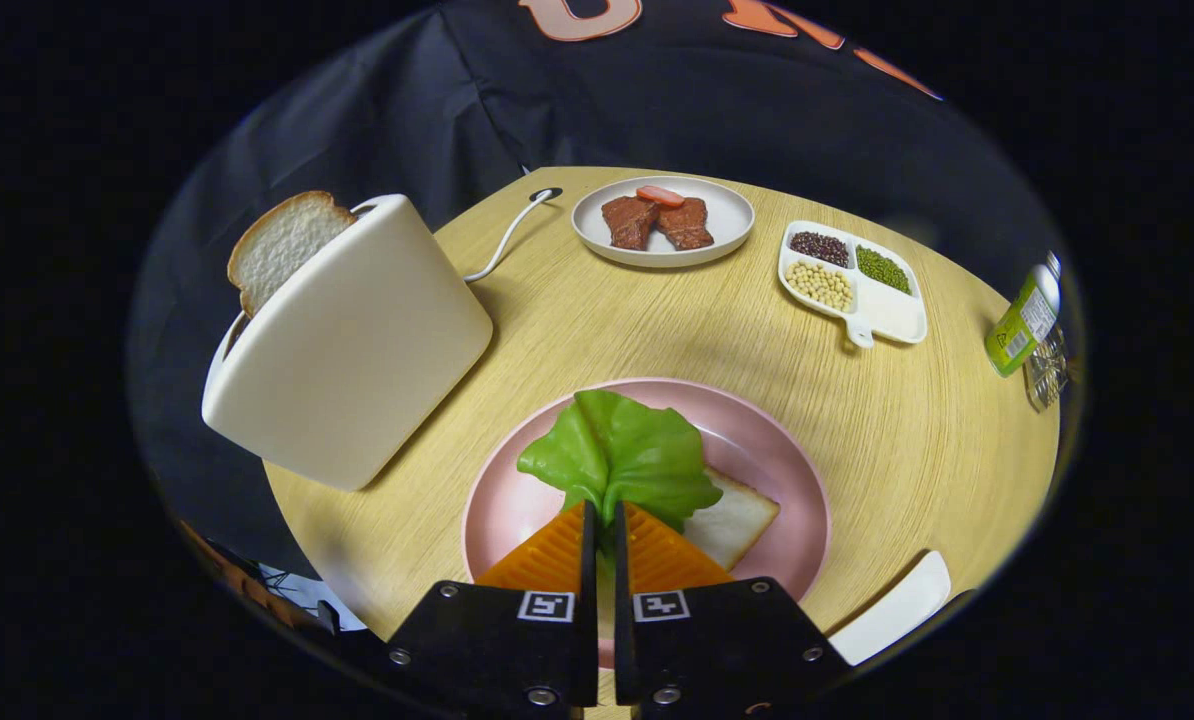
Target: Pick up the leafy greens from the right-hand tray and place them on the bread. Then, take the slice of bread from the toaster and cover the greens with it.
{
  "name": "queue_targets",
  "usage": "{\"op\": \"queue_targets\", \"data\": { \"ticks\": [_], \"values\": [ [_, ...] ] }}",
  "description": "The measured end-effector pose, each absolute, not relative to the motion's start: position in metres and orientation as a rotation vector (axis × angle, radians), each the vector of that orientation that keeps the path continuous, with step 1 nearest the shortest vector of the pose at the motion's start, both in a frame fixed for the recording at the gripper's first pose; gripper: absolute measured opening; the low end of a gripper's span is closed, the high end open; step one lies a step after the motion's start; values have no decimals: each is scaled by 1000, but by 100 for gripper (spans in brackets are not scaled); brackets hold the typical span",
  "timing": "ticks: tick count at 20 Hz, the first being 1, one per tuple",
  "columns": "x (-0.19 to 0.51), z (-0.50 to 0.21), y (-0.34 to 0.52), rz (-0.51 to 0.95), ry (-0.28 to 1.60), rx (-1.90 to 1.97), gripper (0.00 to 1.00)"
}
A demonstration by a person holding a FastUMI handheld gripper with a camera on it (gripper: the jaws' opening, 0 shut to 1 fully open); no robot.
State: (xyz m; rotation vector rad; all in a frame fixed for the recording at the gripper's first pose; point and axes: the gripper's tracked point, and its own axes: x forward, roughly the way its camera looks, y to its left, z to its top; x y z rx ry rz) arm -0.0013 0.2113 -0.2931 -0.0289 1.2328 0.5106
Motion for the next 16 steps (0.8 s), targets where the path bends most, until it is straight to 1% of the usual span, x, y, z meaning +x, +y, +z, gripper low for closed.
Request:
{"op": "queue_targets", "data": {
  "ticks": [1, 3, 4, 5, 6, 7, 8, 9, 10, 13, 16],
  "values": [
    [-2, -296, 210, 507, 1238, -37, 8],
    [-2, -297, 207, 499, 1245, -47, 16],
    [-1, -296, 206, 492, 1243, -48, 24],
    [1, -295, 205, 487, 1235, -49, 28],
    [4, -293, 205, 480, 1222, -48, 35],
    [6, -289, 205, 476, 1206, -47, 40],
    [10, -284, 203, 470, 1188, -52, 47],
    [14, -278, 202, 460, 1167, -53, 50],
    [19, -271, 201, 455, 1146, -50, 56],
    [28, -253, 198, 433, 1107, -58, 64],
    [39, -227, 204, 451, 1061, -34, 70]
  ]
}}
